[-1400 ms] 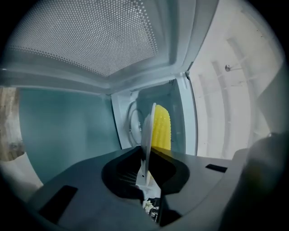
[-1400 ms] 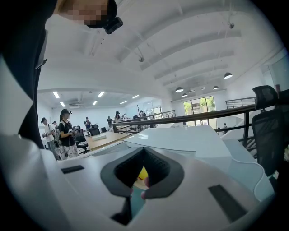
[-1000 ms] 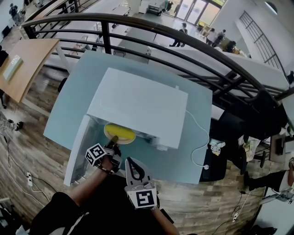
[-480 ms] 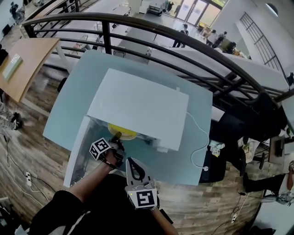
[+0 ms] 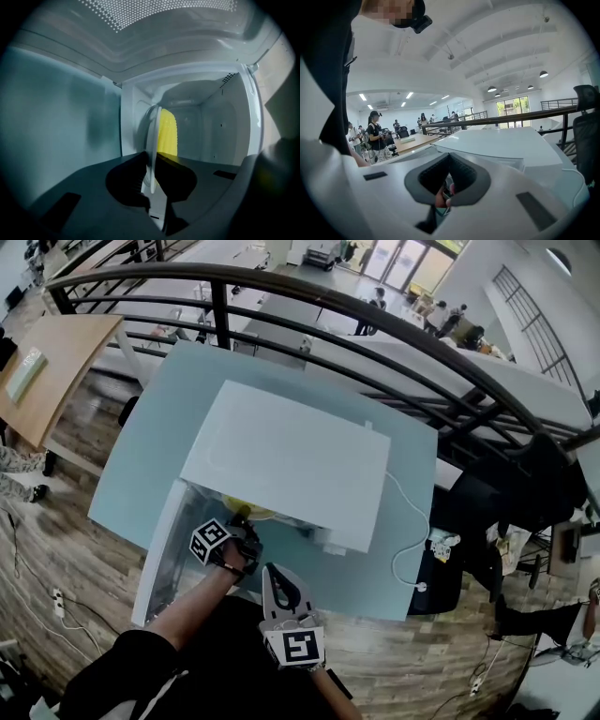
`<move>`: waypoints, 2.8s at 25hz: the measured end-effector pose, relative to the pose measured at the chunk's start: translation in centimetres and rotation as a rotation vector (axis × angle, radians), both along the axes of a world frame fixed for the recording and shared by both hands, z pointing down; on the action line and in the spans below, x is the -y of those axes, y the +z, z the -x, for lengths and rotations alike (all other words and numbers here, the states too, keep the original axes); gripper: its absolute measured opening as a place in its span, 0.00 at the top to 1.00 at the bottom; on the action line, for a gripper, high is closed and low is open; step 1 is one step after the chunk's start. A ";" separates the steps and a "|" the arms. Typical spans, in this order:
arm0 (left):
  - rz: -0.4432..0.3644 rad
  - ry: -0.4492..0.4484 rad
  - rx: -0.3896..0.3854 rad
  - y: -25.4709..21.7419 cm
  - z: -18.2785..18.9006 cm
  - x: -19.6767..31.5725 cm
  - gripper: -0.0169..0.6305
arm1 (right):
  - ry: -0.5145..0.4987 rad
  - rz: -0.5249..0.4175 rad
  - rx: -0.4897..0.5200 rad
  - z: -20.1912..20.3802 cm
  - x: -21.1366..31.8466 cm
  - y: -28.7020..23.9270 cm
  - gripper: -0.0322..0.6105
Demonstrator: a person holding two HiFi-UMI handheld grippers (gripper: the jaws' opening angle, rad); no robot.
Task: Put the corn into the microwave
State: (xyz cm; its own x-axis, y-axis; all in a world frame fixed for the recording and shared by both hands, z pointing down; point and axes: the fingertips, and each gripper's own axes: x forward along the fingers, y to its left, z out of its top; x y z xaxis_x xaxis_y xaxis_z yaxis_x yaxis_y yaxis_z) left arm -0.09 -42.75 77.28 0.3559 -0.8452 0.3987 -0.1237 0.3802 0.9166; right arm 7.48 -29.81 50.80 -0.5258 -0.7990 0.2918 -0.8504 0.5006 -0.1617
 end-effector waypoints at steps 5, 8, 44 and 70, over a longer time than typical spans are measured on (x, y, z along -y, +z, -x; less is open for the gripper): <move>0.014 -0.033 -0.033 0.4 -0.4 0.5 0.92 | 0.010 0.003 -0.010 -0.1 0.3 0.1 0.94; 0.011 -0.034 -0.039 0.4 -0.6 0.5 0.92 | 0.039 -0.003 -0.013 -0.7 0.3 0.5 0.94; 0.002 0.149 0.171 -0.5 -0.6 -2.1 0.92 | 0.048 0.005 -0.005 -0.9 -0.7 1.4 0.94; -0.339 0.564 0.430 -10.9 -4.4 -8.1 0.97 | 0.055 -0.011 0.053 -1.7 -1.7 0.5 0.94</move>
